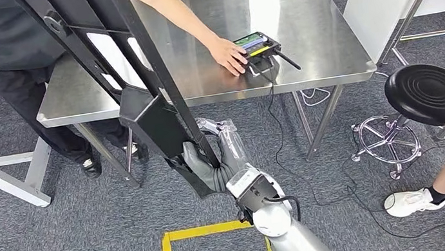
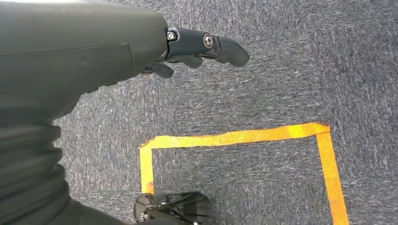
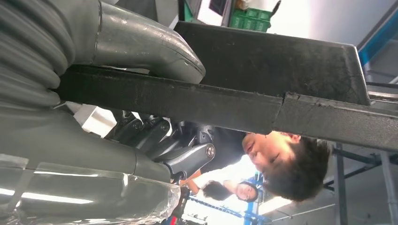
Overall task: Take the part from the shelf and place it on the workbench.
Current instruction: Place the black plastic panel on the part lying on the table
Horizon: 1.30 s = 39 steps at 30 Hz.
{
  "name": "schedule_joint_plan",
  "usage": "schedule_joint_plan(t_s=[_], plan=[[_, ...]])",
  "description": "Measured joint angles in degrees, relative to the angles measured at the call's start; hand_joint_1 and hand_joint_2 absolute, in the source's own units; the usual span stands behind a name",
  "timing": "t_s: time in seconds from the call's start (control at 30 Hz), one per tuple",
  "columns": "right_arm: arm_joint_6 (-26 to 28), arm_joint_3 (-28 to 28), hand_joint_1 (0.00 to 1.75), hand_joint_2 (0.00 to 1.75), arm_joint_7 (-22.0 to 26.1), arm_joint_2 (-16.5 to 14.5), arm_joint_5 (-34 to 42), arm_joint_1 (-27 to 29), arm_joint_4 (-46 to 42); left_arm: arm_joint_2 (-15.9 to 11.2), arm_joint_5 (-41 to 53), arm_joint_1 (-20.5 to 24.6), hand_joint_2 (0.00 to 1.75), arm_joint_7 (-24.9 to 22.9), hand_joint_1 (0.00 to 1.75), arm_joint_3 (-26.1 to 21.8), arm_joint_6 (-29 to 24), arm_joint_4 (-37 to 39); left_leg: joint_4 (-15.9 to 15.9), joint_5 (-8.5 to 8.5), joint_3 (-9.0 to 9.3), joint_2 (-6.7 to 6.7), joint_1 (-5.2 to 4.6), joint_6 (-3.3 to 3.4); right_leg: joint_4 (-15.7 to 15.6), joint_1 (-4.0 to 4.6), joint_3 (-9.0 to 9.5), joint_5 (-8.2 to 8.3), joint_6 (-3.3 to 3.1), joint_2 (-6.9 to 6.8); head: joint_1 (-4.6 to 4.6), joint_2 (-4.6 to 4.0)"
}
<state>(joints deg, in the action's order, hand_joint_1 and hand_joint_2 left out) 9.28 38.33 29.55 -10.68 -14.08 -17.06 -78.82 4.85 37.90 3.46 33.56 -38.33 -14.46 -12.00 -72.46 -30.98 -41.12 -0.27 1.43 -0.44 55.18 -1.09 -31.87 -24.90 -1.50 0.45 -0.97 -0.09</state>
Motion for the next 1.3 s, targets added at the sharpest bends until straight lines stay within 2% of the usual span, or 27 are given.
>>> schedule_joint_plan(t_s=[0.03, 0.07, 0.1, 0.13, 0.17, 0.23, 0.3, 0.33, 0.4, 0.43, 0.47, 0.5, 0.53, 0.6, 0.63, 0.7, 0.8, 0.87, 0.93, 0.97, 1.0, 1.03, 1.1, 1.13, 1.17, 1.23, 1.3], plan=[[0.01, 0.00, 1.75, 1.75, 0.00, -0.01, -0.01, 0.02, 0.04, -0.01, 0.02, 0.01, 1.75, -0.08, 0.00, 0.00, -0.02, 0.00, 2.93, 2.34, 1.00, 0.02, 0.05, 0.11, 0.01, 0.01, 0.36, -0.25, 0.14, 0.12, -0.01, 0.00], [0.01, -0.01, 1.75, 1.75, 0.00, -0.04, -0.01, 0.02, 0.05, -0.02, 0.04, 0.01, 1.75, -0.14, 0.00, -0.01, -0.04, 0.00, 7.16, 4.95, 2.75, 0.03, 0.06, 0.35, 0.01, 0.01, 0.76, -0.54, 0.31, 0.21, -0.01, 0.00], [0.01, 0.00, 1.75, 1.75, 0.00, -0.08, -0.01, -0.01, 0.04, -0.03, 0.06, 0.04, 1.75, -0.19, 0.00, 0.00, -0.06, 0.00, 10.93, 6.67, 4.53, 0.04, -0.07, 0.63, 0.02, 0.18, 1.07, -0.81, 0.53, 0.27, 0.02, 0.00], [0.01, 0.00, 1.75, 1.75, 0.01, -0.11, -0.01, -0.05, 0.04, -0.04, 0.10, 0.10, 1.75, -0.22, 0.00, 0.01, -0.07, 0.00, 13.59, 7.62, 5.81, 0.04, -0.24, 0.98, 0.03, 0.30, 1.27, -1.05, 0.78, 0.29, 0.03, 0.00], [0.01, 0.00, 1.75, 1.75, 0.01, -0.14, 0.00, -0.07, 0.04, -0.04, 0.15, 0.14, 1.75, -0.25, 0.00, 0.01, -0.08, 0.00, 14.89, 7.76, 6.46, 0.03, -0.44, 1.32, 0.02, 0.42, 1.33, -1.26, 1.07, 0.29, 0.05, 0.00], [0.00, 0.01, 1.75, 1.75, 0.02, -0.18, -0.01, -0.09, 0.03, -0.05, 0.27, 0.22, 1.75, -0.27, 0.00, 0.01, -0.07, 0.00, 15.19, 7.32, 6.63, -0.02, -0.81, 1.99, -0.15, 0.51, 1.39, -1.48, 1.72, 0.27, 0.05, 0.00], [0.00, 0.02, 1.75, 1.75, 0.02, -0.25, -0.01, -0.10, -0.04, 0.01, 0.38, 0.23, 1.75, -0.26, 0.00, 0.01, -0.04, 0.00, 16.06, 7.50, 7.29, 0.00, -0.74, 2.76, 0.90, 0.62, 0.81, -2.16, 2.16, 0.13, 0.13, 0.00], [0.00, 0.03, 1.75, 1.75, 0.03, -0.25, -0.01, -0.12, -0.08, 0.04, 0.44, 0.27, 1.75, -0.26, 0.00, 0.01, -0.02, 0.00, 16.43, 7.59, 7.64, 0.02, -0.71, 3.16, 3.02, 0.65, -0.33, -3.08, 2.15, 0.05, 0.19, 0.00], [0.01, 0.05, 1.75, 1.75, 0.04, 0.03, -0.02, 0.06, -0.07, 0.08, 0.52, 0.39, 1.75, -0.31, 0.00, 0.01, 0.03, 0.00, 16.27, 7.33, 7.88, -0.01, -0.92, 3.70, 10.07, 0.51, -4.25, -5.43, 1.91, -0.07, 0.31, 0.00], [0.01, 0.05, 1.75, 1.75, 0.02, 0.26, -0.04, 0.28, -0.02, 0.08, 0.56, 0.44, 1.75, -0.36, 0.00, 0.01, 0.05, 0.01, 15.86, 7.03, 7.83, -0.08, -1.11, 3.80, 13.30, 0.41, -6.27, -6.21, 1.93, -0.08, 0.34, 0.00], [0.01, 0.05, 1.75, 1.75, 0.00, 0.49, -0.05, 0.53, 0.02, 0.08, 0.62, 0.45, 1.75, -0.40, 0.00, 0.01, 0.08, 0.01, 15.39, 6.66, 7.79, -0.17, -1.27, 3.81, 14.83, 0.38, -7.53, -6.15, 2.14, -0.09, 0.35, 0.00], [0.01, 0.05, 1.75, 1.75, -0.02, 0.68, -0.07, 0.71, 0.05, 0.10, 0.71, 0.46, 1.75, -0.43, 0.00, 0.01, 0.11, 0.02, 14.88, 6.22, 7.78, -0.26, -1.40, 3.78, 13.99, 0.36, -7.67, -5.15, 2.50, -0.10, 0.34, 0.00], [0.01, 0.04, 1.75, 1.75, -0.02, 0.81, -0.07, 0.80, 0.06, 0.12, 0.83, 0.46, 1.75, -0.45, 0.00, 0.01, 0.15, 0.02, 14.33, 5.76, 7.77, -0.34, -1.47, 3.71, 11.01, 0.36, -6.69, -3.40, 2.90, -0.11, 0.36, 0.00], [0.02, 0.03, 1.75, 1.75, -0.01, 0.96, -0.10, 0.83, 0.04, 0.15, 1.04, 0.52, 1.75, -0.47, 0.00, 0.01, 0.21, 0.01, 13.62, 4.97, 7.91, -0.42, -1.44, 3.35, 4.99, 0.61, -4.18, -0.47, 3.05, -0.14, 0.21, 0.00], [0.03, 0.02, 1.75, 1.75, -0.01, 0.98, -0.12, 0.81, 0.02, 0.15, 1.10, 0.56, 1.75, -0.48, 0.00, 0.01, 0.24, 0.01, 13.43, 4.69, 7.93, -0.43, -1.40, 3.07, 3.32, 0.81, -3.34, 0.12, 2.75, -0.06, 0.28, 0.00], [0.07, -0.01, 1.75, 1.75, 0.00, 0.99, -0.15, 0.77, -0.03, 0.15, 1.15, 0.63, 1.75, -0.49, 0.00, 0.01, 0.24, 0.00, 13.38, 4.44, 7.88, -0.39, -1.29, 2.49, 2.84, 1.26, -3.03, 0.04, 1.97, 0.16, 0.56, 0.00], [0.09, -0.08, 1.75, 1.75, 0.00, 0.88, -0.16, 0.76, -0.12, 0.20, 1.22, 0.70, 1.75, -0.50, 0.00, 0.01, 0.25, 0.00, 12.69, 3.78, 7.60, -0.29, -1.01, 1.61, 2.31, 0.79, -2.53, 0.07, 0.83, 0.34, 0.63, 0.00], [0.09, -0.11, 1.75, 1.75, 0.01, 0.73, -0.19, 0.77, -0.15, 0.19, 1.30, 0.74, 1.75, -0.53, 0.00, 0.01, 0.25, 0.00, 8.72, 1.51, 5.79, -0.15, -0.73, 0.93, 2.07, 0.43, -2.05, -0.03, 0.12, 0.33, 0.46, 0.00], [0.10, -0.14, 1.75, 1.75, 0.02, 0.68, -0.22, 0.85, -0.14, 0.15, 1.34, 0.73, 1.75, -0.59, 0.00, 0.01, 0.25, 0.00, 1.68, -1.57, 1.98, -0.03, -0.45, 0.35, 2.08, 0.58, -1.81, -0.27, -0.35, 0.30, 0.38, 0.00], [0.10, -0.16, 1.75, 1.75, 0.03, 0.68, -0.27, 0.93, -0.14, 0.13, 1.36, 0.72, 1.75, -0.62, 0.00, 0.01, 0.25, 0.00, -0.95, -2.17, 0.28, 0.00, -0.35, 0.21, 2.09, 0.67, -1.73, -0.38, -0.42, 0.32, 0.38, 0.00], [0.12, -0.18, 1.75, 1.75, 0.05, 0.69, -0.37, 1.01, -0.13, 0.13, 1.39, 0.71, 1.75, -0.64, 0.00, 0.01, 0.25, 0.00, -1.71, -1.64, -0.55, 0.01, -0.29, 0.20, 2.10, 0.74, -1.61, -0.48, -0.45, 0.37, 0.38, 0.00], [0.14, -0.20, 1.75, 1.75, 0.09, 0.68, -0.52, 1.07, -0.13, 0.13, 1.43, 0.71, 1.75, -0.66, 0.00, 0.01, 0.25, 0.00, -0.25, -0.01, -0.22, 0.02, -0.27, 0.35, 2.10, 0.81, -1.41, -0.61, -0.42, 0.44, 0.37, 0.00], [0.22, -0.27, 1.75, 1.75, 0.25, 0.62, -0.85, 1.12, -0.19, 0.05, 1.54, 0.75, 1.75, -0.67, 0.00, 0.01, 0.24, 0.00, 7.08, 4.34, 3.06, 0.02, -0.42, 1.13, 2.05, 0.89, -0.82, -0.92, -0.26, 0.57, 0.39, 0.00], [0.28, -0.32, 1.75, 1.75, 0.35, 0.58, -0.98, 1.08, -0.24, 0.00, 1.60, 0.78, 1.75, -0.67, 0.00, 0.02, 0.24, 0.00, 10.37, 5.71, 4.64, 0.05, -0.66, 1.63, 2.01, 1.03, -0.63, -1.09, -0.10, 0.59, 0.45, 0.00], [0.32, -0.37, 1.75, 1.75, 0.44, 0.54, -1.06, 1.04, -0.29, -0.05, 1.65, 0.84, 1.75, -0.69, 0.00, 0.02, 0.23, 0.00, 12.46, 6.32, 5.67, 0.08, -0.95, 2.13, 1.97, 1.04, -0.54, -1.21, 0.12, 0.60, 0.42, 0.00], [0.36, -0.47, 1.75, 1.75, 0.54, 0.49, -1.17, 0.96, -0.38, -0.11, 1.70, 0.92, 1.75, -0.74, 0.00, 0.02, 0.22, 0.00, 13.41, 6.17, 6.05, 0.10, -1.47, 2.89, 1.75, 1.04, -0.53, -1.33, 0.68, 0.56, 0.34, 0.00], [0.36, -0.60, 1.75, 1.75, 0.56, 0.40, -1.28, 0.89, -0.62, -0.05, 1.72, 0.97, 1.75, -0.82, 0.00, 0.02, 0.20, 0.00, 14.84, 6.60, 6.97, 0.13, -1.29, 3.54, 1.82, 1.26, -0.58, -1.63, 1.24, 0.42, 0.31, 0.00]])
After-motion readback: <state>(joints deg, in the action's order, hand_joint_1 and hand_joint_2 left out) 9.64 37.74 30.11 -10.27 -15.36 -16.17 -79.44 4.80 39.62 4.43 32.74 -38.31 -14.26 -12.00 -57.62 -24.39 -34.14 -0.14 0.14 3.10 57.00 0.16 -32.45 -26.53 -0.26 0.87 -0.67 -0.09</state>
